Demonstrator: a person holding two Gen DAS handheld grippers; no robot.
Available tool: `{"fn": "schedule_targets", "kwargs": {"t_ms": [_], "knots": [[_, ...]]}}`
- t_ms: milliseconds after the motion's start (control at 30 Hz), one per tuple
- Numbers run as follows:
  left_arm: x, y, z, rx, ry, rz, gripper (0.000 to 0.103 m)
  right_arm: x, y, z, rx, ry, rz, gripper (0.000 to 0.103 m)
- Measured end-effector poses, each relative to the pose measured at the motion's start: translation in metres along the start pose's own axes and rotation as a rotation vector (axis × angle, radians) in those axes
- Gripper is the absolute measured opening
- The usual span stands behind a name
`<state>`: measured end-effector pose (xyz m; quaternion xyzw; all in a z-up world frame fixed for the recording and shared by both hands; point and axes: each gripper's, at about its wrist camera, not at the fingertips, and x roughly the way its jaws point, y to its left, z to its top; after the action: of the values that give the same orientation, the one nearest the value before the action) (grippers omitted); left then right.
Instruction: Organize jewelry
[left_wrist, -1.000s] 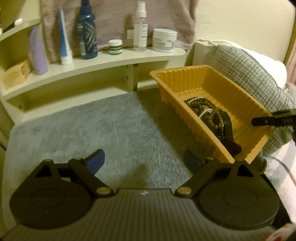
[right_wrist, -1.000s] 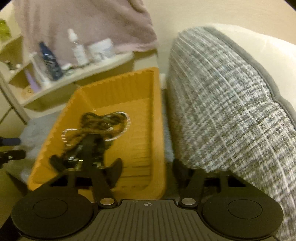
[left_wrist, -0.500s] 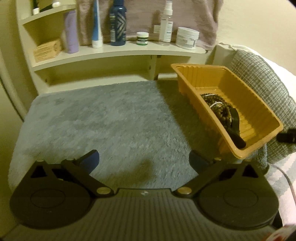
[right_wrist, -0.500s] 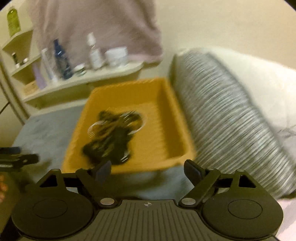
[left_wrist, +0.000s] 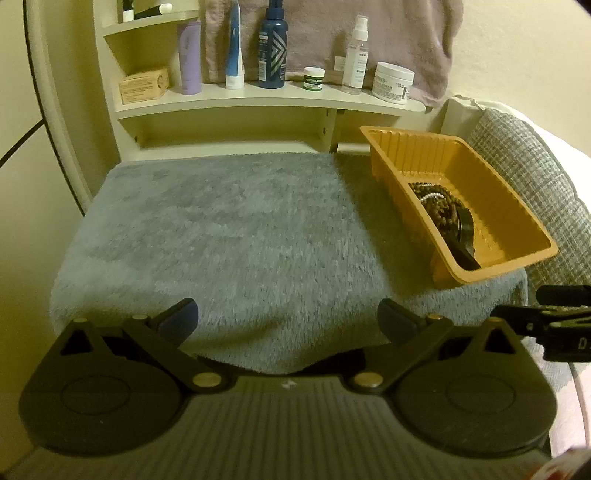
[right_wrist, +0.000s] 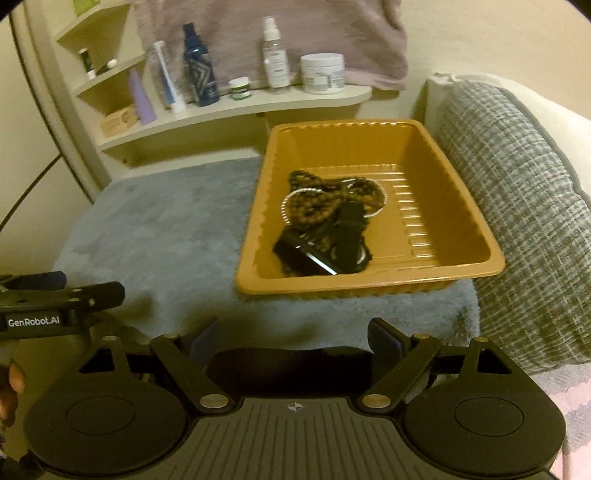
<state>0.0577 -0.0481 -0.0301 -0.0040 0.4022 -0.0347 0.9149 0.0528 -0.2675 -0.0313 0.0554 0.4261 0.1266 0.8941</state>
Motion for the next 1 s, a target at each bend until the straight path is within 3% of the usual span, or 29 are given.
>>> {"fn": "schedule_targets", "kwargs": {"t_ms": [1000], "knots": [[-0.029,-0.003,-0.016,0.015,-0.038,0.041,0.102,-0.013,0.011,-0.013,0.021,-0.033,0.015,0.086]]}}
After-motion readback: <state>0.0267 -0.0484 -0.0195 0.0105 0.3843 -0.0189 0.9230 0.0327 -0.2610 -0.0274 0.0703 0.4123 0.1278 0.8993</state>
